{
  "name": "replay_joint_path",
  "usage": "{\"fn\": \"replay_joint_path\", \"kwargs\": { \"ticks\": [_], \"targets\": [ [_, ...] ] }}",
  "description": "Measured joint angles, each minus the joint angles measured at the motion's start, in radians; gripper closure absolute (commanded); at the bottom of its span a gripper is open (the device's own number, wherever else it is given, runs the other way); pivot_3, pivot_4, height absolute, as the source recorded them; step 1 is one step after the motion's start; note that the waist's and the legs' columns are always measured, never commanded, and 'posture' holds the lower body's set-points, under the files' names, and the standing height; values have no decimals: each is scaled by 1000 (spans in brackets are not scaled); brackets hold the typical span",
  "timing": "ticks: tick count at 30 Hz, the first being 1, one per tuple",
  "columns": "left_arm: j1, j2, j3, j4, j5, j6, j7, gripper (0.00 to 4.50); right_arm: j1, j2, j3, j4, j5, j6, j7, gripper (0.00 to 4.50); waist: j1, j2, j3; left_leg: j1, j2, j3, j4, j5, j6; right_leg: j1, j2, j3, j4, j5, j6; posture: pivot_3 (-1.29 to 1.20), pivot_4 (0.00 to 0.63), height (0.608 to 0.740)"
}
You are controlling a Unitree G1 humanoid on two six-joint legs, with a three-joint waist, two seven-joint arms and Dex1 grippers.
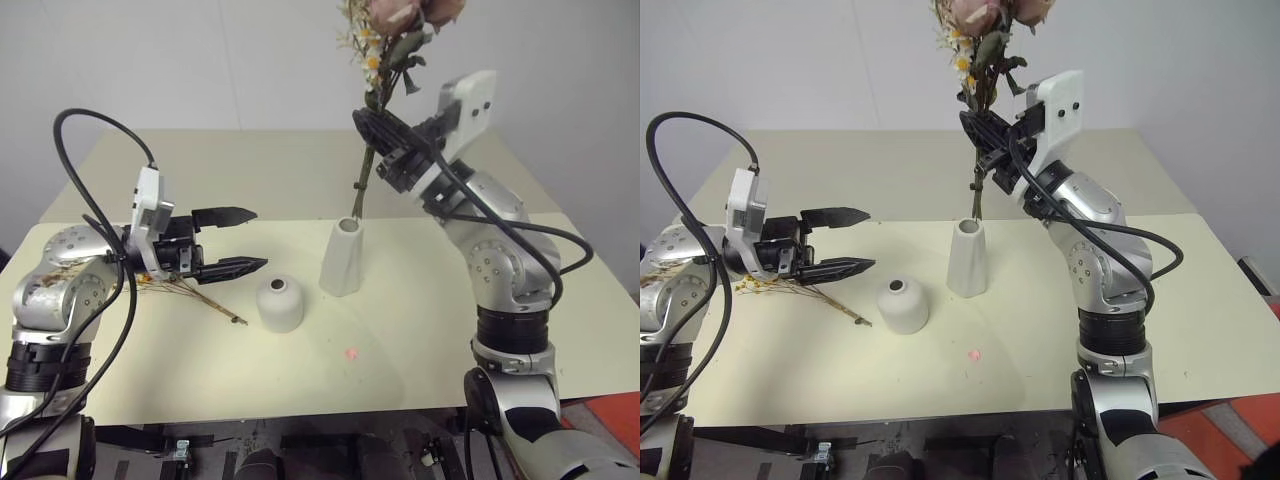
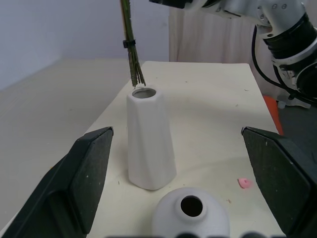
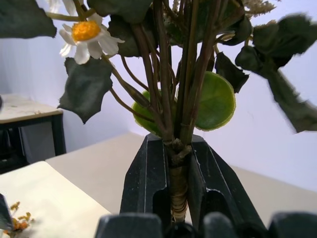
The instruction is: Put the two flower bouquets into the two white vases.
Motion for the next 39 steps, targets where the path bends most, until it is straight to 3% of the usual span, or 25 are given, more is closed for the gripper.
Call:
{"fn": "replay_joint_path", "kwargs": {
  "ticks": [32,39],
  "targets": [
    [26,16,1,-44,-1,2,40,0,132,25,82,3,-41,-5,-3,4280,0,0,0,0,0,0,0,0,0,0,0,0,-1,0,0,0,150,740],
    [54,18,12,-45,2,2,67,0,230,31,104,-3,-79,-42,0,1927,0,0,0,0,0,0,0,0,0,0,0,0,-1,0,0,0,150,740]
  ]
}}
